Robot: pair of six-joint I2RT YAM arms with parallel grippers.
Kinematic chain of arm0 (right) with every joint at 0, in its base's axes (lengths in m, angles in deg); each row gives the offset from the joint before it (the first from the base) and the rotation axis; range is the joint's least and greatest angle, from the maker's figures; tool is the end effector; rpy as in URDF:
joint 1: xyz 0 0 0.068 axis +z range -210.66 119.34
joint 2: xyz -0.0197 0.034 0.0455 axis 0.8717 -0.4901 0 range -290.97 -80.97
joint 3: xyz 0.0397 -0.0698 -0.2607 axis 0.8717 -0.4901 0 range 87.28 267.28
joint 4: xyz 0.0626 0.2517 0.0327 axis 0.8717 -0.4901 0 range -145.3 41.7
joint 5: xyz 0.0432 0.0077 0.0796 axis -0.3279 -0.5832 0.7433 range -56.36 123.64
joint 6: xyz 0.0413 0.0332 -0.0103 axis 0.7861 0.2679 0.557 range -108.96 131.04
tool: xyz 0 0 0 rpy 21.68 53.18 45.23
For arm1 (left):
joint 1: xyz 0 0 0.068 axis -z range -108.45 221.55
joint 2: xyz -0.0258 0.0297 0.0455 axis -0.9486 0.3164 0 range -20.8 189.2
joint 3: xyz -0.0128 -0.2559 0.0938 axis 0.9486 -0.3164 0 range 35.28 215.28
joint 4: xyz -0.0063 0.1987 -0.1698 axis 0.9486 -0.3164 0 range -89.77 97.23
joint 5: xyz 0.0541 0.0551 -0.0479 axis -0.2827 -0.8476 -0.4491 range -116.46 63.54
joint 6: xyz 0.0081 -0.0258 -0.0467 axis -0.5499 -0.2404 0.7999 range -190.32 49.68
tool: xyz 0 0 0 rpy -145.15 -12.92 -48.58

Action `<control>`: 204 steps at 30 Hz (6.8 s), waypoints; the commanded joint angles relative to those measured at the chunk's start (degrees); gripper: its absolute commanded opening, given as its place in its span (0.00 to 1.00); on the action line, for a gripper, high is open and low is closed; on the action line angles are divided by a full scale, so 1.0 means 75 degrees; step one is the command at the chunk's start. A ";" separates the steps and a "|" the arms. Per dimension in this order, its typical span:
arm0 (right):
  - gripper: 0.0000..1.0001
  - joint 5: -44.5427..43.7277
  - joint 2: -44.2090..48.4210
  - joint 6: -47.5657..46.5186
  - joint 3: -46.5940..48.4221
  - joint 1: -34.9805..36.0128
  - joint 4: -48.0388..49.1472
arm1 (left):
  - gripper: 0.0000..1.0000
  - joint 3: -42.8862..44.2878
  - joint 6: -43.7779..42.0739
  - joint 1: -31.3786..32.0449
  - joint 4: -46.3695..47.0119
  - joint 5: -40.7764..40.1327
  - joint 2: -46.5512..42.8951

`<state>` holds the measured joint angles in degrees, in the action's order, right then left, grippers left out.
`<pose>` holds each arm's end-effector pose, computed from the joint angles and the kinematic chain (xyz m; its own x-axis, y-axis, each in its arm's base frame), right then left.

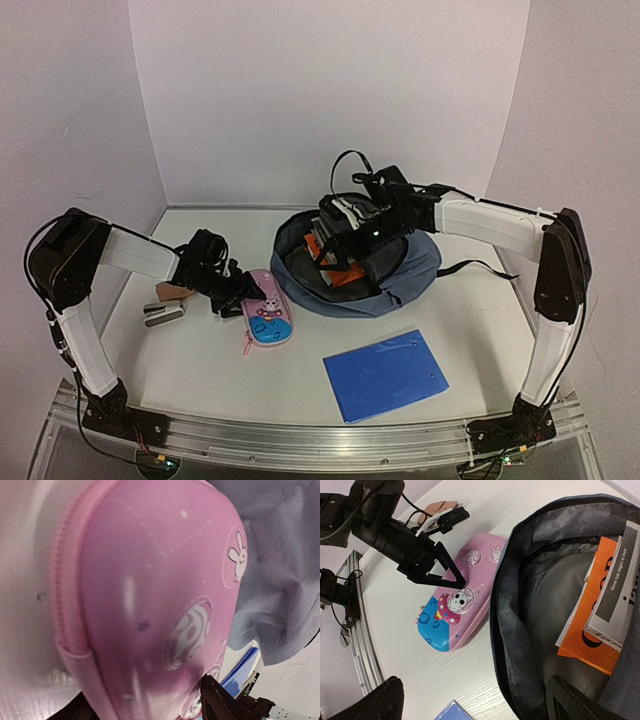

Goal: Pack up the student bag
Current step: Pick up the stationery from the center of the board, then place the stationery in the student bag, then pick up the stationery from the student bag.

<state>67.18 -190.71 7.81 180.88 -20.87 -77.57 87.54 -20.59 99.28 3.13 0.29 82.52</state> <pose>0.3208 0.2927 0.2776 -0.4995 -0.4772 -0.7230 -0.8610 0.3660 0.3533 0.2952 -0.1732 0.1307 -0.9603 -0.2650 -0.0874 -0.1387 0.7250 -0.6747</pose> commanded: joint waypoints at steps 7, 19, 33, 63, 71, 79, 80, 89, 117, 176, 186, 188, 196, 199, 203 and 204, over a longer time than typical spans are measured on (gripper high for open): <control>0.98 -0.0077 0.0078 -0.0156 0.0187 -0.0018 -0.0010 | 0.07 -0.0136 -0.0156 0.0026 0.0092 0.0002 -0.0885; 0.98 -0.0692 0.0073 0.0058 0.0859 -0.0512 -0.0121 | 0.00 0.2179 -0.0048 0.0025 -0.1642 0.0144 -0.2135; 0.98 -0.1179 0.0134 0.0226 0.0832 -0.1542 -0.0245 | 0.00 0.6863 0.0817 0.0307 -0.3155 -0.0479 0.1742; 0.98 -0.0703 -0.0178 0.0360 0.0823 -0.1509 -0.0221 | 0.31 1.1075 0.1153 0.1237 -0.7275 -0.2501 0.4877; 0.96 -0.0550 -0.0263 0.0372 0.0874 -0.1161 -0.0193 | 0.51 1.0825 0.0959 0.1233 -0.7633 -0.2671 0.4168; 0.92 -0.0274 -0.0821 0.0917 0.1349 -0.0740 0.0005 | 0.45 0.9069 0.1086 0.1174 -0.7083 -0.2838 0.3069; 0.93 -0.0215 -0.0938 0.1036 0.1442 -0.0712 0.0038 | 0.44 0.9041 0.1096 0.1168 -0.7044 -0.2803 0.3078; 0.91 -0.0350 -0.1616 0.1251 0.1810 -0.0553 0.0171 | 0.39 0.8076 0.1333 0.0957 -0.6314 -0.2524 0.2507; 0.88 -0.1050 -0.1389 0.0886 0.0789 -0.0313 0.0247 | 0.71 0.6570 0.0160 -0.0256 -0.2613 -0.0364 0.2156; 0.98 -0.4794 -0.0939 -0.2151 0.2118 0.0915 0.0577 | 0.00 0.6323 0.3639 -0.0176 -0.2150 -0.1449 0.0544; 0.74 -0.7120 -0.1271 -0.3962 0.1790 0.1036 0.2281 | 0.00 0.5553 0.3939 -0.0030 -0.1563 -0.0506 -0.0125; 0.62 -0.7233 -0.1236 -0.4375 0.1562 0.1041 0.2650 | 0.00 0.5511 0.3843 -0.0020 -0.1660 -0.0326 -0.0280; 0.10 -0.6792 -0.0417 -0.5201 0.0542 0.1067 0.3935 | 0.32 0.5092 0.2859 -0.0037 -0.1963 0.0423 -0.0866; 0.00 -0.6419 0.0003 -0.5672 -0.0154 0.1093 0.4562 | 0.63 0.4832 0.2603 -0.0070 -0.1856 0.0914 -0.0982; 0.00 -0.5961 0.0447 -0.6044 -0.0790 0.1102 0.5018 | 0.71 0.4591 0.2345 -0.0151 -0.1833 0.1394 -0.0999; 0.00 -0.5842 0.0526 -0.6135 -0.0903 0.1113 0.5064 | 0.72 0.4616 0.2246 -0.0156 -0.1851 0.1487 -0.0970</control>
<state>19.58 -193.42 -34.07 176.59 -12.42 -48.89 122.91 0.34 98.51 -12.62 5.19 77.52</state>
